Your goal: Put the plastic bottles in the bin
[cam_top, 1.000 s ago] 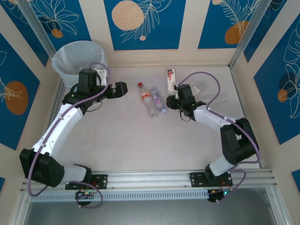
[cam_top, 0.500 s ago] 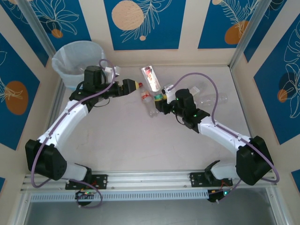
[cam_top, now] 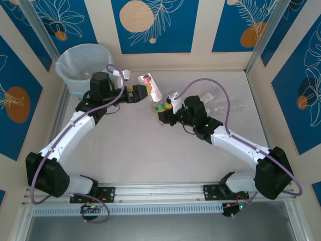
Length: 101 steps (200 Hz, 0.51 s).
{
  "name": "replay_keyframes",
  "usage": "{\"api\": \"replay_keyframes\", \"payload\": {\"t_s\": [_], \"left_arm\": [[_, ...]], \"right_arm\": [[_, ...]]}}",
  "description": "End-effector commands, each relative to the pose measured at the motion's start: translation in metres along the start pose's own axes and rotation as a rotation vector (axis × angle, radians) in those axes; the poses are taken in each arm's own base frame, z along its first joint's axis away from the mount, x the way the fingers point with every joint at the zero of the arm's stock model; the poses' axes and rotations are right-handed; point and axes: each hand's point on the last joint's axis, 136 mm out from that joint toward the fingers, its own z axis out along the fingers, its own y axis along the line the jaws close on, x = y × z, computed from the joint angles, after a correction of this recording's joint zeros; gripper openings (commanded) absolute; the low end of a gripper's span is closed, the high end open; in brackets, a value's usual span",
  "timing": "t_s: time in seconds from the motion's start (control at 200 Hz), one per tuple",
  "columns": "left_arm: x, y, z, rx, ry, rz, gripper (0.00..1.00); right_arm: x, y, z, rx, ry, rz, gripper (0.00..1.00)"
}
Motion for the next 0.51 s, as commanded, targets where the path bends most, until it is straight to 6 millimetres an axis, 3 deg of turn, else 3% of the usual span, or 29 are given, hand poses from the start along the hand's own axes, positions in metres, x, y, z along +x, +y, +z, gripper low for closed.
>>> {"api": "replay_keyframes", "payload": {"t_s": [0.0, 0.3, 0.5], "left_arm": [[-0.015, -0.012, -0.005, 0.008, -0.079, 0.076, 0.99], [-0.019, -0.011, 0.001, 0.017, -0.083, 0.069, 0.99], [-0.022, -0.001, -0.001, -0.027, -0.134, 0.051, 0.88]], "right_arm": [[-0.029, 0.023, -0.005, -0.081, -0.081, -0.011, 0.00], [-0.030, 0.040, 0.003, -0.119, -0.083, -0.007, 0.00], [-0.029, 0.041, 0.014, -0.118, -0.066, 0.064, 0.00]]}}
